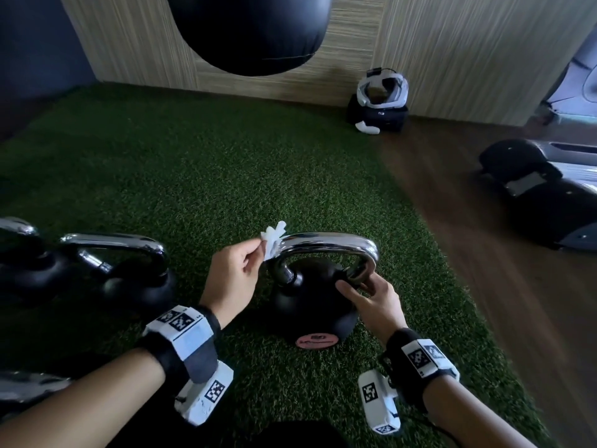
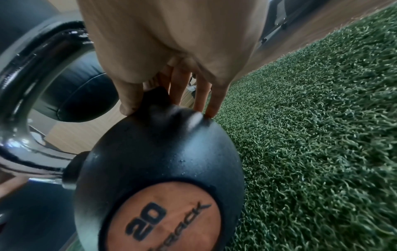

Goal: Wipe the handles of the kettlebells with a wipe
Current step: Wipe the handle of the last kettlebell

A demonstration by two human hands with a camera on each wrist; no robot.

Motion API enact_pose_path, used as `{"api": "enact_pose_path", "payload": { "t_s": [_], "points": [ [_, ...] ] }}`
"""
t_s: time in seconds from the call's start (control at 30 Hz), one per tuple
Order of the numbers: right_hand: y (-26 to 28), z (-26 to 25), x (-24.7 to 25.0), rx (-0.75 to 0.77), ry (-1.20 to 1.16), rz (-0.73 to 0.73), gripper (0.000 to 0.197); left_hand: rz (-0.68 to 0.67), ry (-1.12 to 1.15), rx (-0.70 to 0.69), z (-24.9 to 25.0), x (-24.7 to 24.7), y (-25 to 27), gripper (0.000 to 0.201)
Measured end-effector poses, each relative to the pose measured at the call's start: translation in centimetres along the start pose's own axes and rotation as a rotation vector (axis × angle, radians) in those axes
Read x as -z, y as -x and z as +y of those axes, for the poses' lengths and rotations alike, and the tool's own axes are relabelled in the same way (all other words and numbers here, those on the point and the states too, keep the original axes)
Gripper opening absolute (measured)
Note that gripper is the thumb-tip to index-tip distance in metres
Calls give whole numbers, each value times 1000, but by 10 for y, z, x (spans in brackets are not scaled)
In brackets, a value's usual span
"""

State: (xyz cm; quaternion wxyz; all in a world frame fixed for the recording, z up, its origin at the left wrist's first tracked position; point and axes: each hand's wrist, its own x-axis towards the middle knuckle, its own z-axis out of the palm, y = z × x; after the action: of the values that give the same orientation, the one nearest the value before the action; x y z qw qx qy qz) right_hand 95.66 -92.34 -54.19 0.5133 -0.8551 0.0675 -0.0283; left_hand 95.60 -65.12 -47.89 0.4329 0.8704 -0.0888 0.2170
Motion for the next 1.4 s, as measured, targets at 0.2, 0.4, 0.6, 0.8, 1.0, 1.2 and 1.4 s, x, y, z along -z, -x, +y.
{"api": "enact_pose_path", "payload": {
  "t_s": [0.2,0.4,0.6,0.8,1.0,1.2,1.4],
  "points": [
    [-2,6,-3,24,-24,-4,33,30,67,15,-16,-10,17,20],
    [-3,8,-4,13,-89,-25,32,-67,240,129,-44,-22,23,22],
    [-13,-3,0,-2,-320,-115,37,-110,246,224,-50,-37,41,39],
    [-13,0,-3,1,-275,-82,41,-170,198,293,-31,-42,53,32],
    [4,-5,1,21,-274,-8,41,-173,83,270,-22,-35,47,35],
    [32,7,5,-46,-33,57,44,-126,-10,259,-29,-48,25,34],
    [73,3,15,82,136,18,37,-148,-14,314,-18,-67,-5,33]
  ]
}}
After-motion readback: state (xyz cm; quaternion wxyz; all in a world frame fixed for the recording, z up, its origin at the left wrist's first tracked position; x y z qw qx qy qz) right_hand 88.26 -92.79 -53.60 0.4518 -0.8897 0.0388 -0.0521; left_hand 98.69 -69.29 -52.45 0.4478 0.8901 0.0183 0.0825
